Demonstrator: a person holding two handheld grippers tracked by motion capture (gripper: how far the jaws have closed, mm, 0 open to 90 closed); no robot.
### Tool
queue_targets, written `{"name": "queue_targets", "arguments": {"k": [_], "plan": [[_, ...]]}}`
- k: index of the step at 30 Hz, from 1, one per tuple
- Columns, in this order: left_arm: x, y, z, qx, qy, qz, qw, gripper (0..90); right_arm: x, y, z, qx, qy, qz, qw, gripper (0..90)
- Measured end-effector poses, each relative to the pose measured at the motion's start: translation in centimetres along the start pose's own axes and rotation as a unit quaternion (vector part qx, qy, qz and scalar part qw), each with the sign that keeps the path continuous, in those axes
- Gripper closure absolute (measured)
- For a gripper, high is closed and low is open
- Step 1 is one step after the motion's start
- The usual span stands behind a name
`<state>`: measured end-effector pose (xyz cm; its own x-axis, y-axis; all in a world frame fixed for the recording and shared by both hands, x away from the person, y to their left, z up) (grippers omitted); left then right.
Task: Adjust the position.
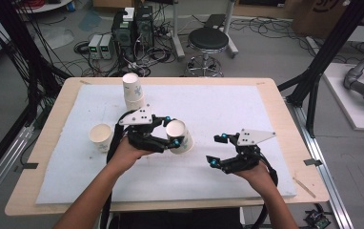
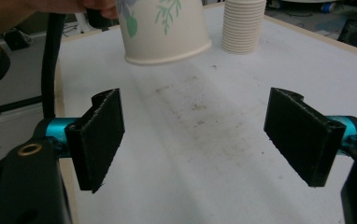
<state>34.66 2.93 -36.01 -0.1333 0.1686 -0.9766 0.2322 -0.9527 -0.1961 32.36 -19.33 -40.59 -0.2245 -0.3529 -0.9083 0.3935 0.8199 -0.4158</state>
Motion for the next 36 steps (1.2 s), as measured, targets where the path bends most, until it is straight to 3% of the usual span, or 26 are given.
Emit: {"name": "queue_targets", "arguments": {"k": [5, 15, 32, 36], "plan": [[0.3, 1.2, 0.9, 0.023, 0.004, -0.010, 0.9997, 35.4, -0.2, 0.1, -0.3, -0.009, 0.002, 0.012, 0.9999, 20.6], [1.0, 2.8, 2.1, 0.057, 0.004, -0.030, 0.9979, 35.5, -0.2, 0.7, -1.2, -0.033, -0.005, 0.006, 0.9994, 20.7], [1.1, 4.3, 3.6, 0.114, -0.002, -0.026, 0.9932, 35.7, 0.0, 2.5, -2.8, -0.088, -0.016, -0.001, 0.9960, 21.2], [1.0, 4.4, 3.7, 0.121, -0.005, -0.021, 0.9924, 35.8, 0.1, 2.7, -3.0, -0.102, -0.014, -0.001, 0.9946, 25.9]]}}
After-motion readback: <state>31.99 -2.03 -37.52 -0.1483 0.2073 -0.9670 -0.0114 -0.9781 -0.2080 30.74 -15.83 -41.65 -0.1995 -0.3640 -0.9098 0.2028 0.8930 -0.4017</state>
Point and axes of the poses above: each handheld gripper's, and its own axes: y roughly forward along the jaws, x roughly out of its underside, z roughly to its right, the point moved 6 cm from there along y, roughly forward along the jaws, and after that the axes turned 2 degrees about x, right-handed, at the moved point
